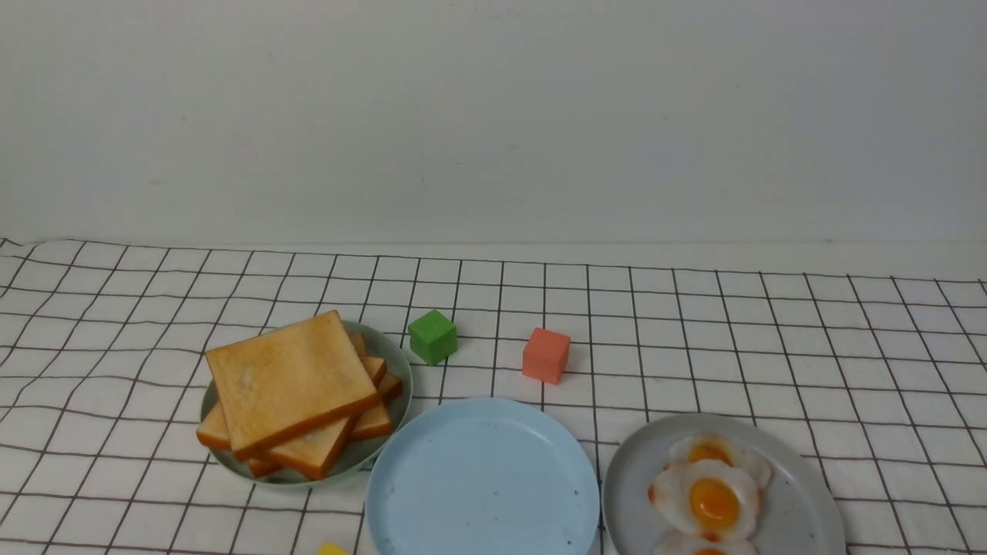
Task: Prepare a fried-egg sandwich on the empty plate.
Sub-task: Use the left arm to grab a slice of bread
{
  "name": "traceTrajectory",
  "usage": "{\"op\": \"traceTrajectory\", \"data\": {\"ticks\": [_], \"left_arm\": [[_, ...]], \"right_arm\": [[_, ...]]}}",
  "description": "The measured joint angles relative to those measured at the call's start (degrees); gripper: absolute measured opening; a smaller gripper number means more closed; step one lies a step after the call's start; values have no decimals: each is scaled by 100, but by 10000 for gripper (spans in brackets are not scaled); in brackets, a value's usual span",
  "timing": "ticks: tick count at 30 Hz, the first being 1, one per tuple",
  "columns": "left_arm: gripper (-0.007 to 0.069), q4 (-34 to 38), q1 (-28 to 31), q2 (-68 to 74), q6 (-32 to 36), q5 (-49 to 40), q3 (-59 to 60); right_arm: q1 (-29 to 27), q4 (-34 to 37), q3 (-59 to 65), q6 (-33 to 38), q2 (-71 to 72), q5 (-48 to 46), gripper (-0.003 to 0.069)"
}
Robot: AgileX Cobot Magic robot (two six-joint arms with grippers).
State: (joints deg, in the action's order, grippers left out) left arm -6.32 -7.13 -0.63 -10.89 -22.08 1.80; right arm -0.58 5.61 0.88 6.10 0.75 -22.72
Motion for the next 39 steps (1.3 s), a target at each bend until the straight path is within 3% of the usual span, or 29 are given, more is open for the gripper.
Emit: {"op": "traceTrajectory", "data": {"ticks": [18,28,34,37,39], "left_arm": [[238,-49,0,0,0,325,0],[238,2,0,0,0,2081,0],[238,2,0,0,0,2253,0],[238,79,0,0,-82,2652,0],[238,296,0,0,-435,3273,0]], "right_arm": [[0,-46,45,0,0,292,241],[0,-64,66,0,0,2664,241],[0,-64,66,-8,0,3532,241],[0,-64,66,-454,0,4093,241],[0,-64,66,-1110,0,4588,241]]}}
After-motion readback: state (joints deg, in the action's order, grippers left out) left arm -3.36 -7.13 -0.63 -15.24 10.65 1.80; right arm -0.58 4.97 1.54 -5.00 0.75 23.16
